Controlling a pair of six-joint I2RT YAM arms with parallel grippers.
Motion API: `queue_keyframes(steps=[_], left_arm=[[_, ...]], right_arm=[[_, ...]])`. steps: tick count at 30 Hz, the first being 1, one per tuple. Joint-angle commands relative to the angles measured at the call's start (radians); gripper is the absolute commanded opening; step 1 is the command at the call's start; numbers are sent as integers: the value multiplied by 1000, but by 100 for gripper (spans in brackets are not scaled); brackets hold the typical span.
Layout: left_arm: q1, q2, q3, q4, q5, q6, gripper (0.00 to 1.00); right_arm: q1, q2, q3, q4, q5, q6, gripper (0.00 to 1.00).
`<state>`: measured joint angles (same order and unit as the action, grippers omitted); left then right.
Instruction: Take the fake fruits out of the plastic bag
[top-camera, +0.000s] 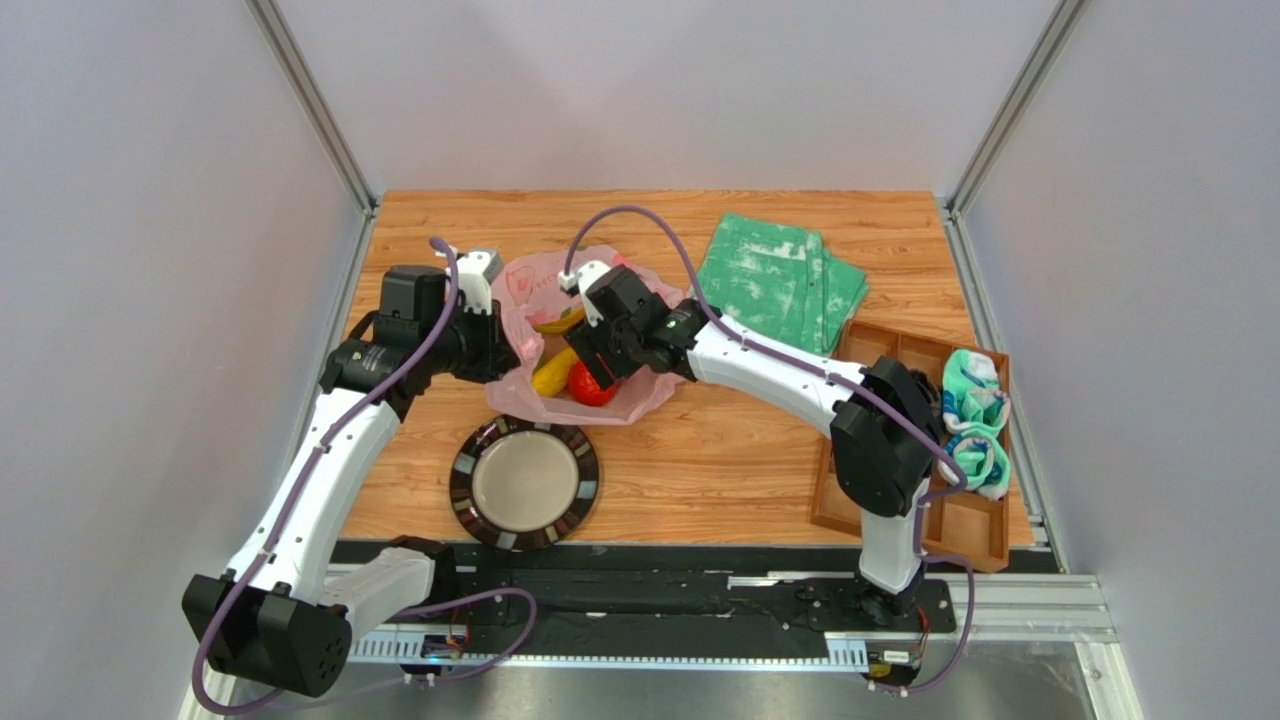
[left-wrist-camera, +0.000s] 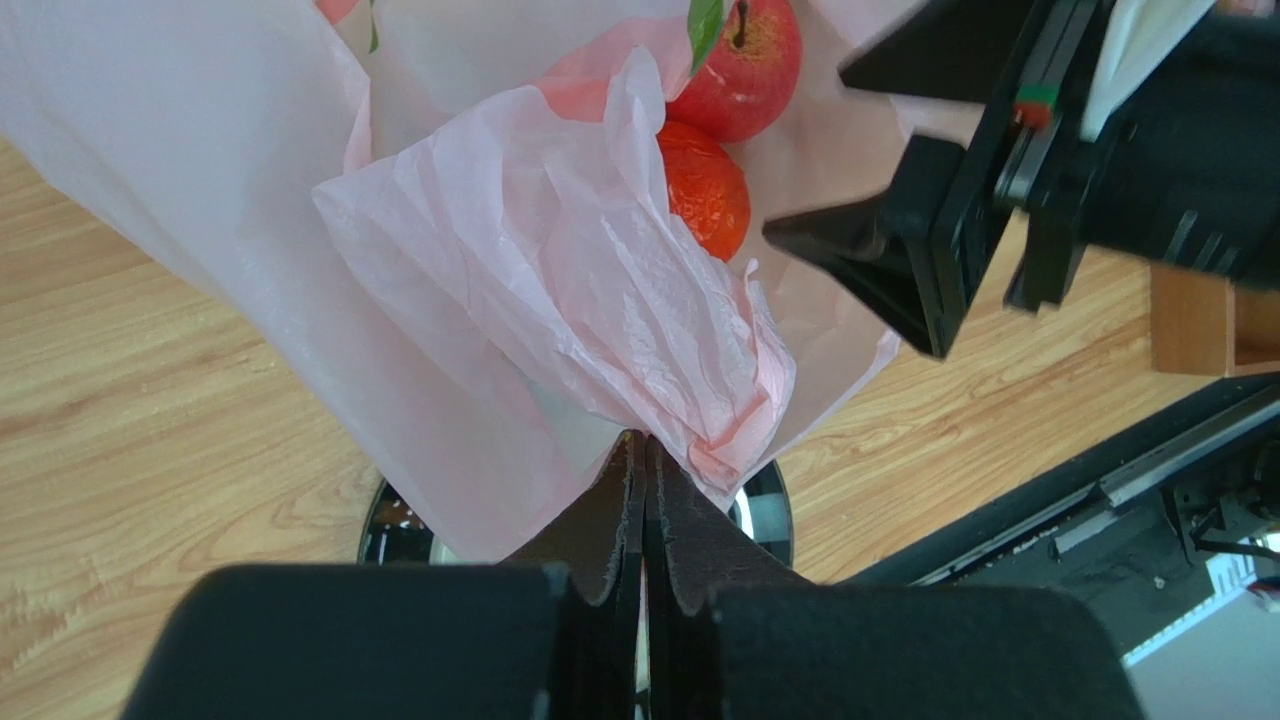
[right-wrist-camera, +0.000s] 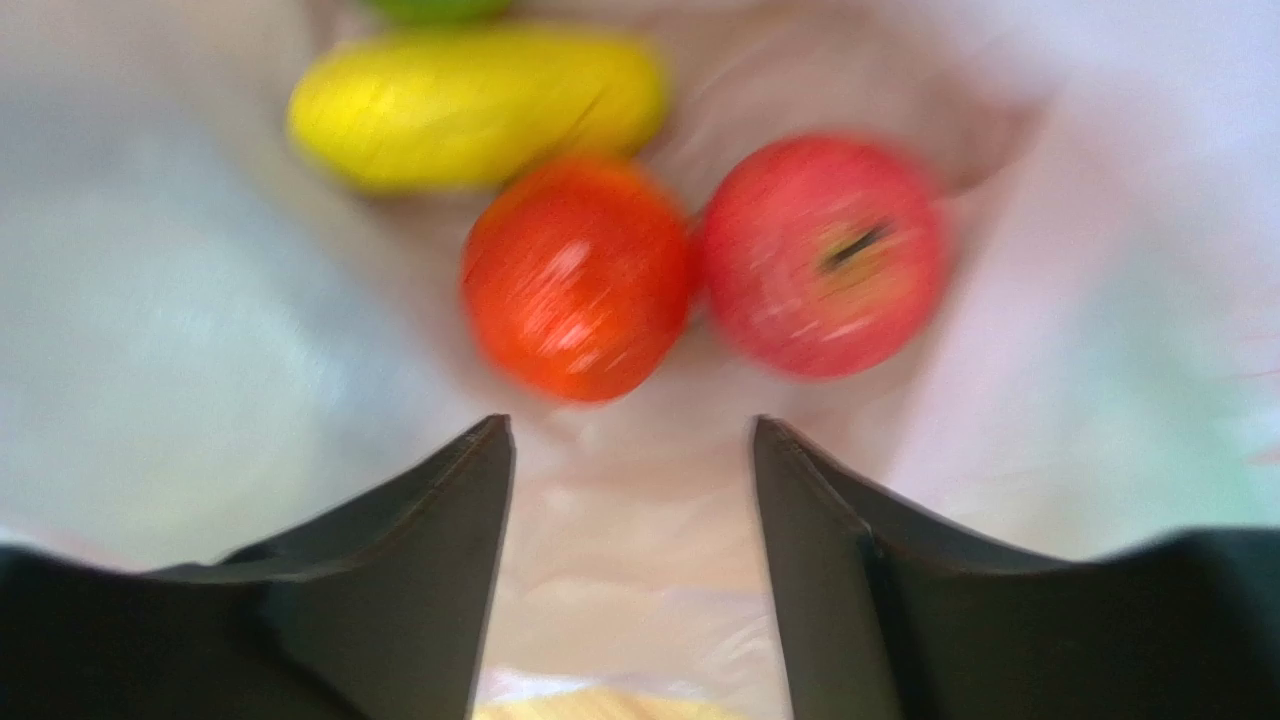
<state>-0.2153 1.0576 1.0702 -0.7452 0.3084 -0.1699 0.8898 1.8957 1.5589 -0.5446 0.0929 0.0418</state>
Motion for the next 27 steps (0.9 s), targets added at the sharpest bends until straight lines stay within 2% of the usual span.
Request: queue_keyframes(steps=[1,6,13,18,26,27], left_arm=[[7,-5,5,35,47,-17,0],[7,-28,-4,32,57,-13,0],[7,-30,-24,44,55,-14,0],[7,-28,-21,47,57,-17,0],[14,-24,-27,50,38,-10,0],[16,-25,-27,50,38,-10,0]], right_arm=[[-18,46,75,66,126,46,78],[-15,100,148,61,26,69,87],[20,152,153,49,-30,72,84],[34,183,139,51,-7,64,88],[34,229,165,41,4,-8,79],[32,223,161,40,2,-17,71]])
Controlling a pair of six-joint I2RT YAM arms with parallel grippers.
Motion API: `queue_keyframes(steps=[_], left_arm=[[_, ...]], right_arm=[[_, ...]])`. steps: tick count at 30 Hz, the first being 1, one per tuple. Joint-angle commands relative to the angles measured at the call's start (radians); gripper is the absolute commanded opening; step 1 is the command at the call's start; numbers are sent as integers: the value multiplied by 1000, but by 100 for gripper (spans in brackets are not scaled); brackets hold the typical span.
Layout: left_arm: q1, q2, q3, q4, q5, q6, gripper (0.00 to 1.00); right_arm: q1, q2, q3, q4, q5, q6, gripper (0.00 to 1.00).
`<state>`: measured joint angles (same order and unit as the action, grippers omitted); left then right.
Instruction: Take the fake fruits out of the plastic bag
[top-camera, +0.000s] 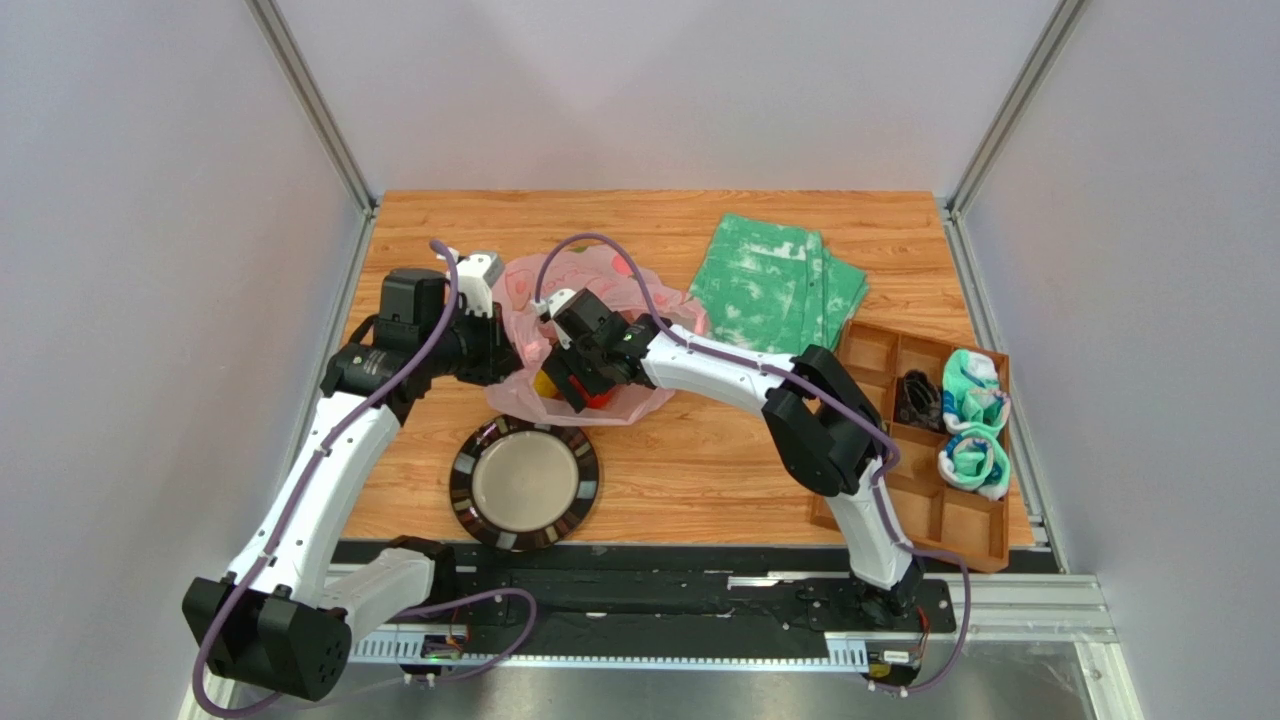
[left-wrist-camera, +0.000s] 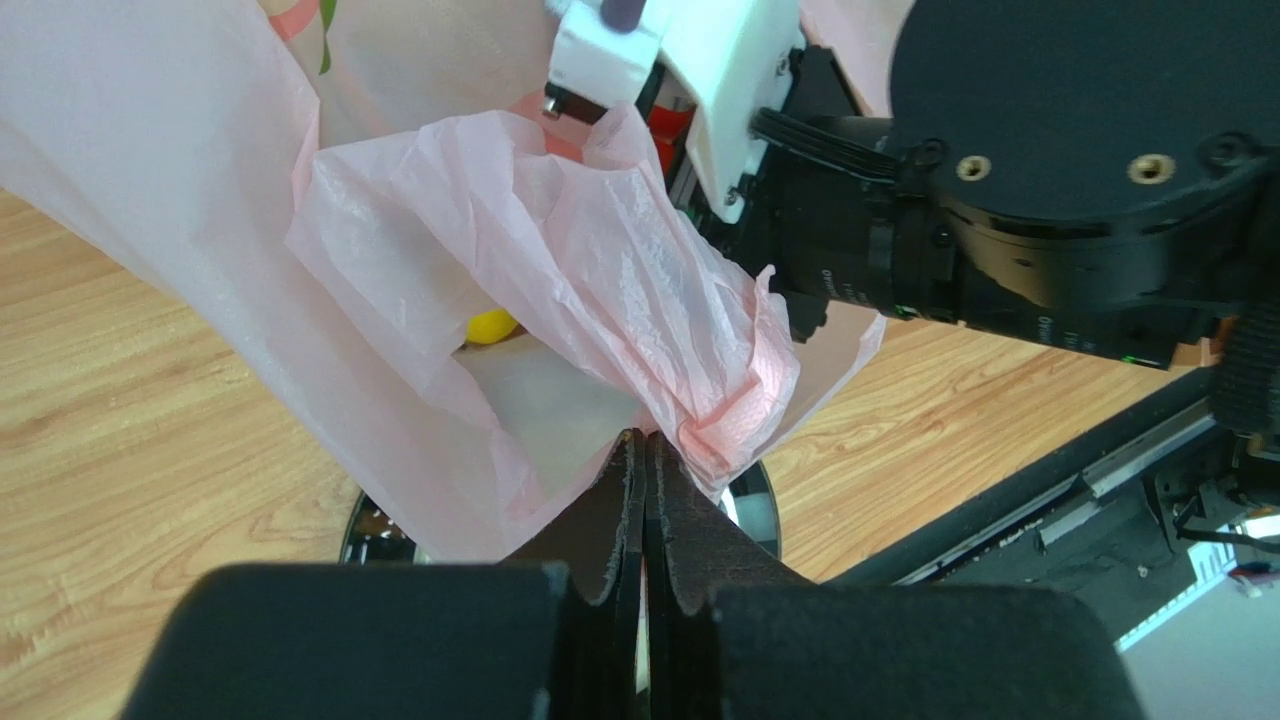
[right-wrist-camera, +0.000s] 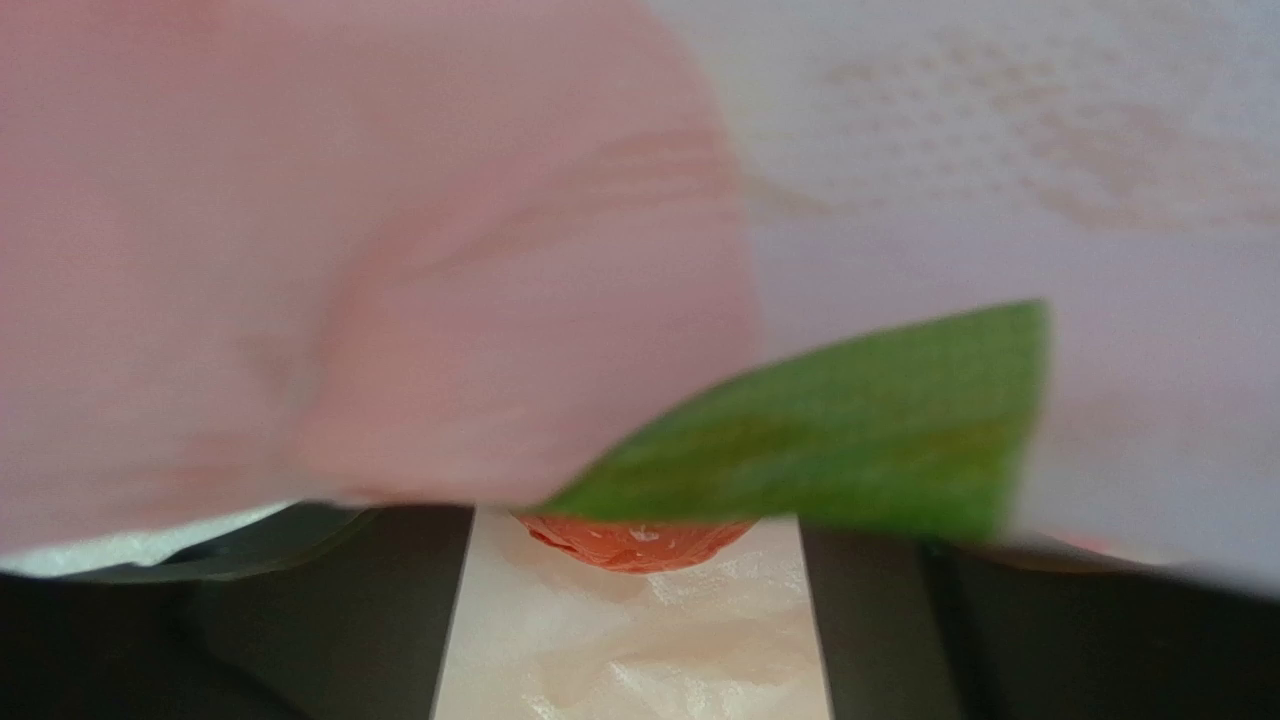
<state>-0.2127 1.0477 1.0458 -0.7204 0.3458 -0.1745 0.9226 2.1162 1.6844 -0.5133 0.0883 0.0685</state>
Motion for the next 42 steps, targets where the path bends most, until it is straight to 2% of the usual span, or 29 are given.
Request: queue_keyframes(steps=[1,5,13,20,24,28,31,36,42], left_arm=[[16,-14,-3,26,-1,-5,0],[30,-15,-1,30,-27,1,0],[39,-5,5,53,-37,6,0],[39,103,78,99,-64,33,0],[52,155,120,127,-68,23,0],[59,254,212,124,-65,36,0],[62,311,276,111,-71,26,0],[76,322,301,104,-77,14,0],[118,305,280,98,-45,-14,0]], right_arm=[[-1,-13,32,10,7,-52,67],[-28,-82,34,10,-31,-107,46],[-57,-292,23,-45,-159,-239,30],[-33,-482,-100,-88,-386,-337,28],[41,-522,-178,-105,-466,-485,28],[134,-484,-239,-28,-466,-558,28],[180,-392,-189,-2,-467,-587,28],[252,-225,-88,36,-453,-610,28],[274,-67,27,88,-418,-518,30]])
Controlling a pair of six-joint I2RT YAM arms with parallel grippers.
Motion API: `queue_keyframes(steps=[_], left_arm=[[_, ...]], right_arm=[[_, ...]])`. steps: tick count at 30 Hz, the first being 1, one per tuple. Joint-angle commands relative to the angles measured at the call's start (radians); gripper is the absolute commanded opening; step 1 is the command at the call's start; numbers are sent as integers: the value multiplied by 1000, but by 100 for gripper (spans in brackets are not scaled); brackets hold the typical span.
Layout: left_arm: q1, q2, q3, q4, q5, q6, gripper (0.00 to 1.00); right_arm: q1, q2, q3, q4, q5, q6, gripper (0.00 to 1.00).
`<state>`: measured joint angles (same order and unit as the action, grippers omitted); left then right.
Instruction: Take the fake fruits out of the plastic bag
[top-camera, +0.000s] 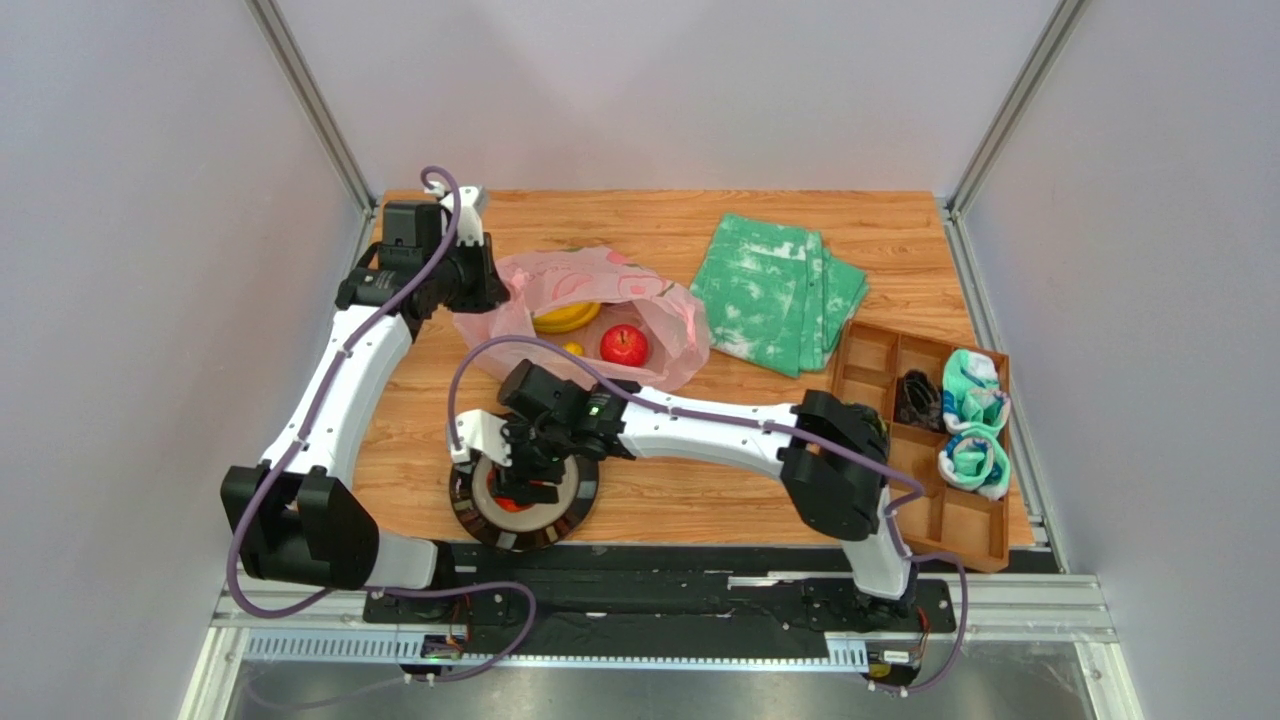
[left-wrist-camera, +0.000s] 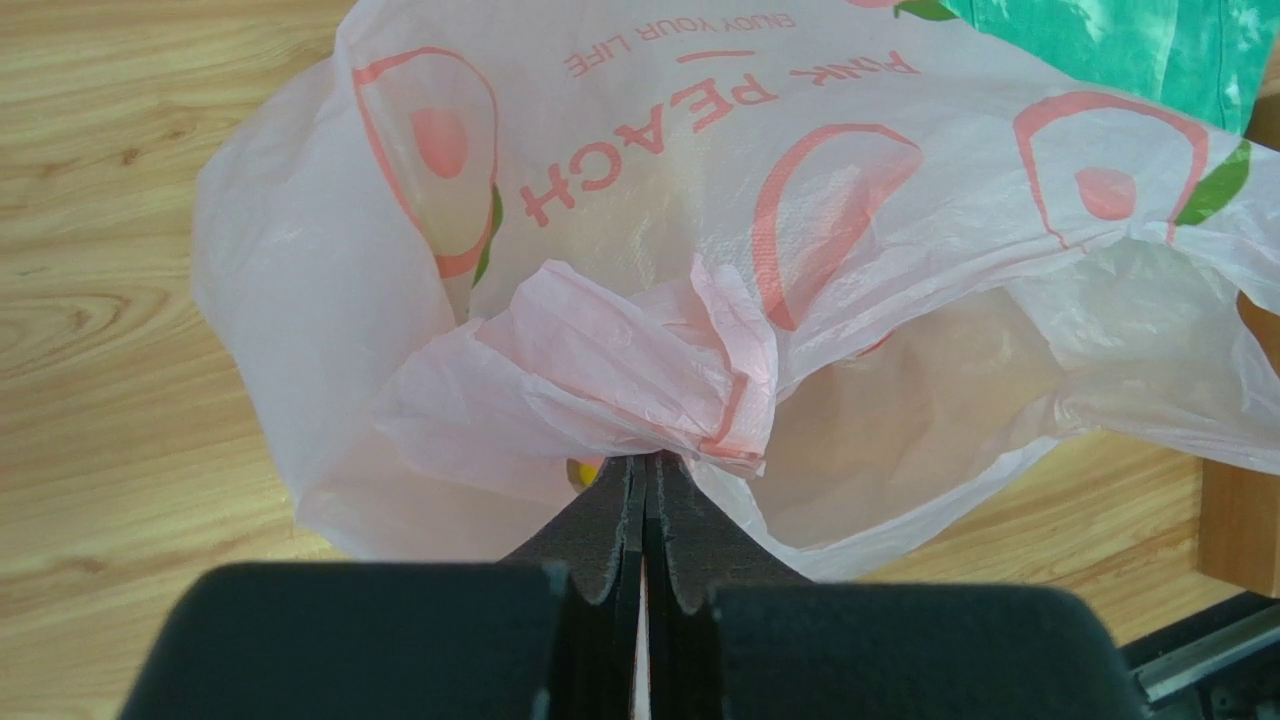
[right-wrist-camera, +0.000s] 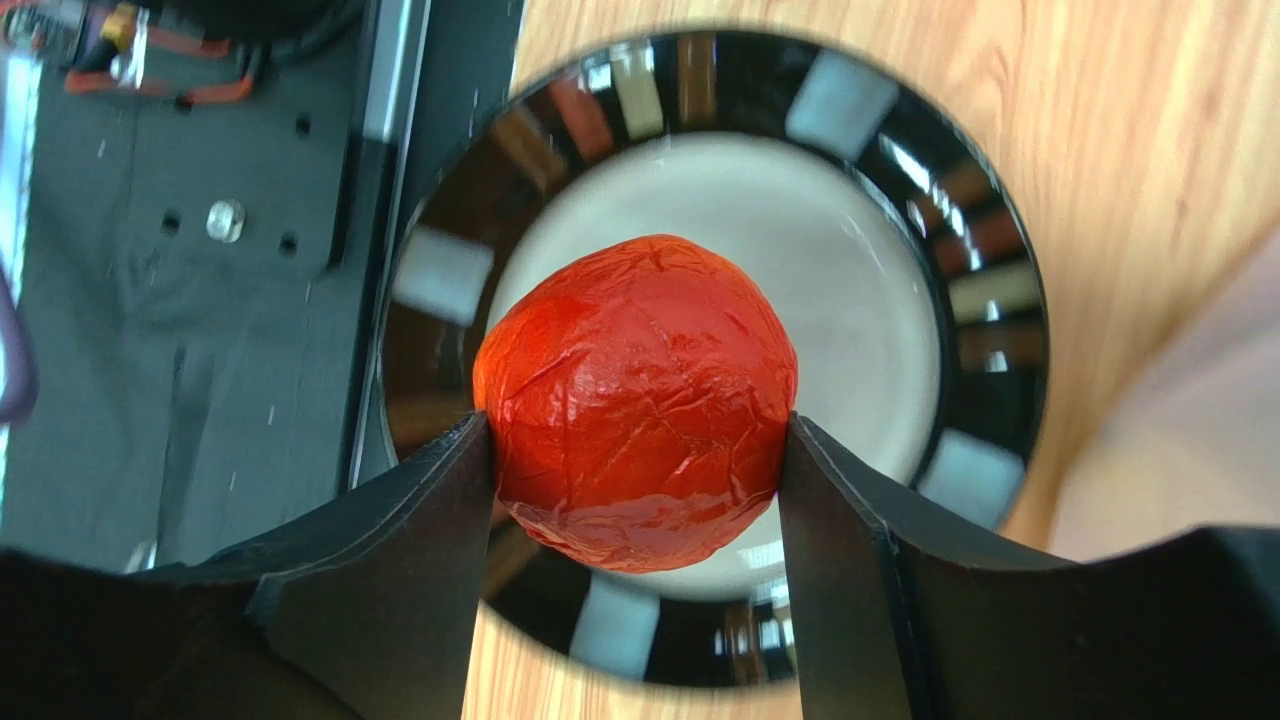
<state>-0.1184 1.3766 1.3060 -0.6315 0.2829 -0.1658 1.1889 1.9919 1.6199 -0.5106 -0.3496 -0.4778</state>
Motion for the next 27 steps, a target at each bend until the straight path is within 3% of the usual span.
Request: queue_keyframes(steps=[1,3,5,7,8,15,20,23,26,27], left_arm=[[23,-28,7,15,19,-24,0],[23,-39,-10,21,30,-26,0],[23,-44,-17,26,35,-26,0],[25,-50,-17,24,33,-23,0],[25,-53,-17,23,32,-21,0],[29,-99,-43,21,44,-40,0],[29,-149,-85,18,48,-52,0],[29,-195,-103,15,68,-35,0],[29,-208,-135,21,131,-35,0],[29,-205,-154,38,146,-40,0]], right_arm=[[12,68,106,89,26,25,31],[15,99,123,93,15,24,36],[14,117,141,83,1,27,53],[12,120,140,66,0,38,81],[12,105,138,55,4,39,100],[-57,-168,22,-5,50,33,99],[-208,-365,-29,-43,-15,242,93],[-302,-384,-23,-39,15,292,84],[-328,-342,-37,-25,121,187,63],[-337,-320,-40,-20,173,170,62]])
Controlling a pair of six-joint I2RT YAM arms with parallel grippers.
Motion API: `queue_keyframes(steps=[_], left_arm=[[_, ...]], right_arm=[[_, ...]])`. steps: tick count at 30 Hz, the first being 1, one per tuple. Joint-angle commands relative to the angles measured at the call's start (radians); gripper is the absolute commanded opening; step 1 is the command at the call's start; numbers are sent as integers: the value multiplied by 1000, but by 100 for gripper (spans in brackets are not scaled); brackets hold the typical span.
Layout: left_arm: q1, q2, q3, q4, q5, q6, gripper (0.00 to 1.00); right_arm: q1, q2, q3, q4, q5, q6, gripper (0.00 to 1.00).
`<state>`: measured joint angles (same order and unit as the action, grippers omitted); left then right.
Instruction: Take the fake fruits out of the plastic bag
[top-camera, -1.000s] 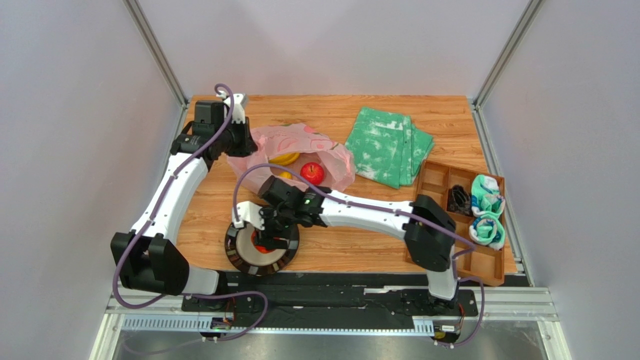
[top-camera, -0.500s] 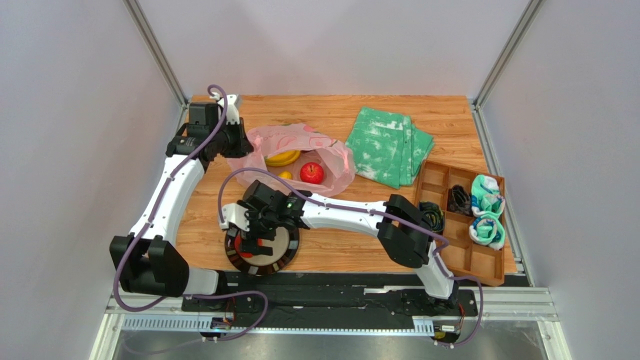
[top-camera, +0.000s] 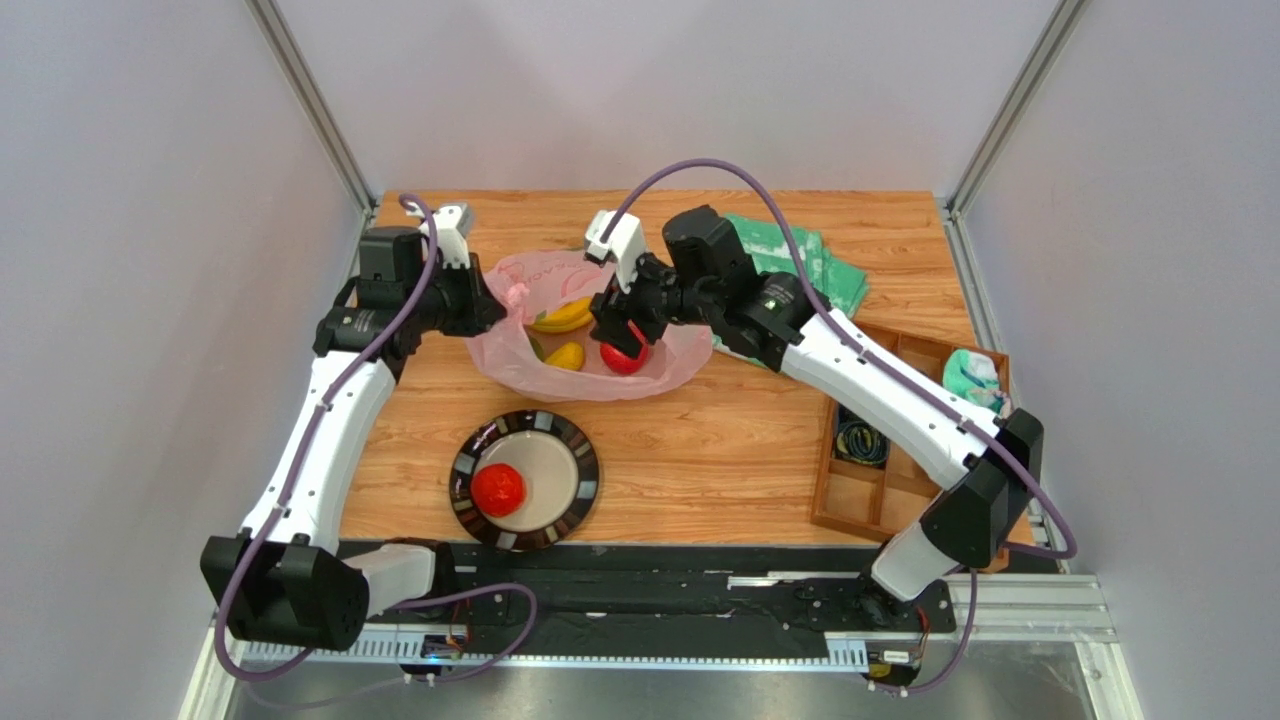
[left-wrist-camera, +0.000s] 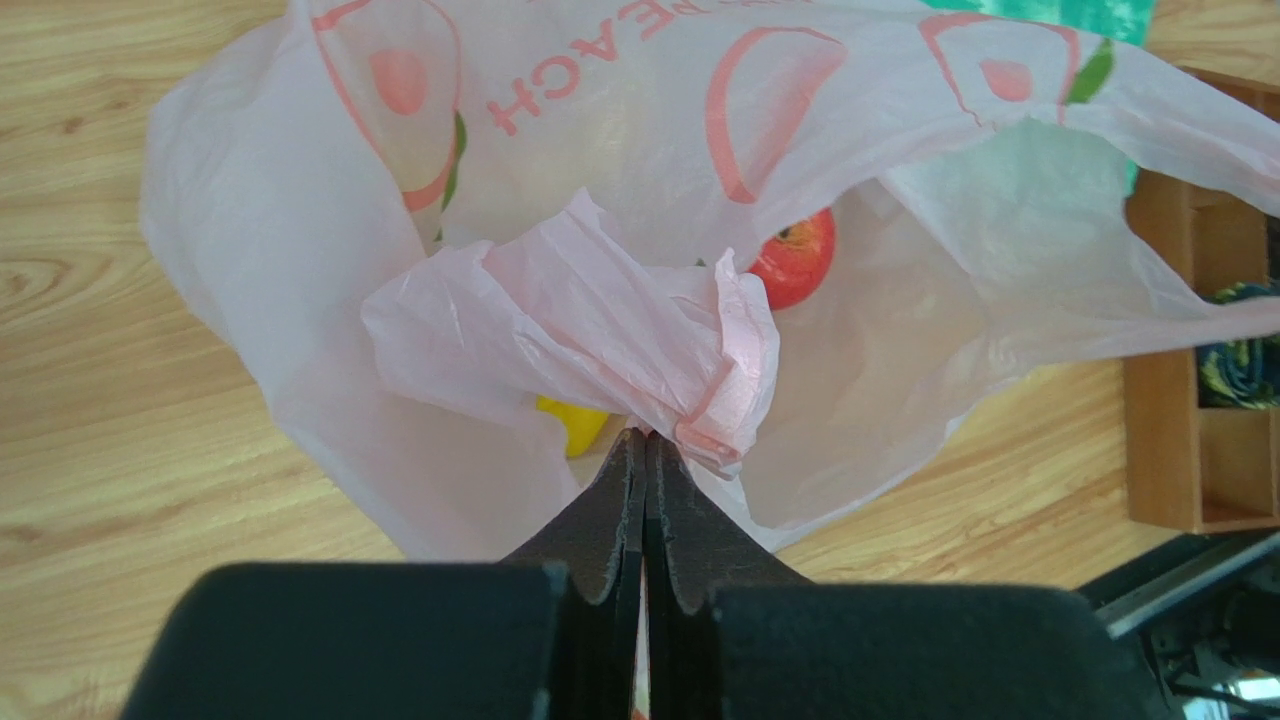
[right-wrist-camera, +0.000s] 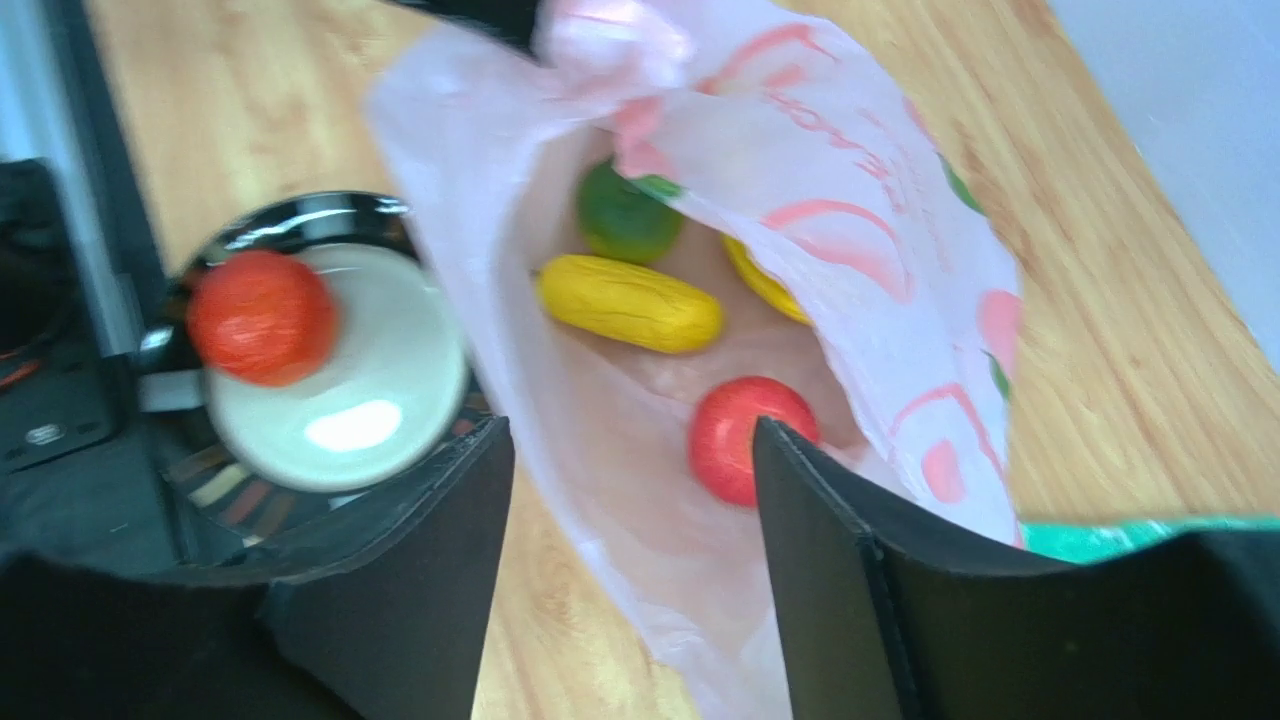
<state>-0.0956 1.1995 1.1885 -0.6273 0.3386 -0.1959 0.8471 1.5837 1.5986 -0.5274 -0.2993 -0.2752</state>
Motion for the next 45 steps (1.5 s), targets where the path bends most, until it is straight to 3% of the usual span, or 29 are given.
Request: queue_keyframes(steps=[1,4,7,10,11,14,17,24,31,38,45], left_arm=[[7,-23,-43,44,102,-11,0],[7,-15,-43,52,119,-10,0],[7,-15,-26,31,138,0,0],[7,-40,-38,29,160,1,0],[7,-57,-53,29,168,4,0],[7,-106,-99,20,201,1,0],[7,-170,-157,15,221,-17,0],[7,-267,-242,3,326,-40,0],[7,-409,-211,-173,453,-23,0],[8,-474,-303,-171,407,-88,0],[8,-445,-279,-129,378,-97,0]], right_arm=[[1,113,-14,1,146,-45,60],[-16,196,-19,18,190,-64,54],[-20,274,15,1,212,-21,57],[-26,314,37,9,256,105,78],[-26,321,47,13,272,132,89],[-26,355,73,26,365,218,100],[-26,397,93,26,451,261,100],[-34,470,135,0,459,390,100],[-46,522,204,-14,457,459,100],[-46,561,221,-13,425,484,100],[-46,572,172,-42,450,550,97]])
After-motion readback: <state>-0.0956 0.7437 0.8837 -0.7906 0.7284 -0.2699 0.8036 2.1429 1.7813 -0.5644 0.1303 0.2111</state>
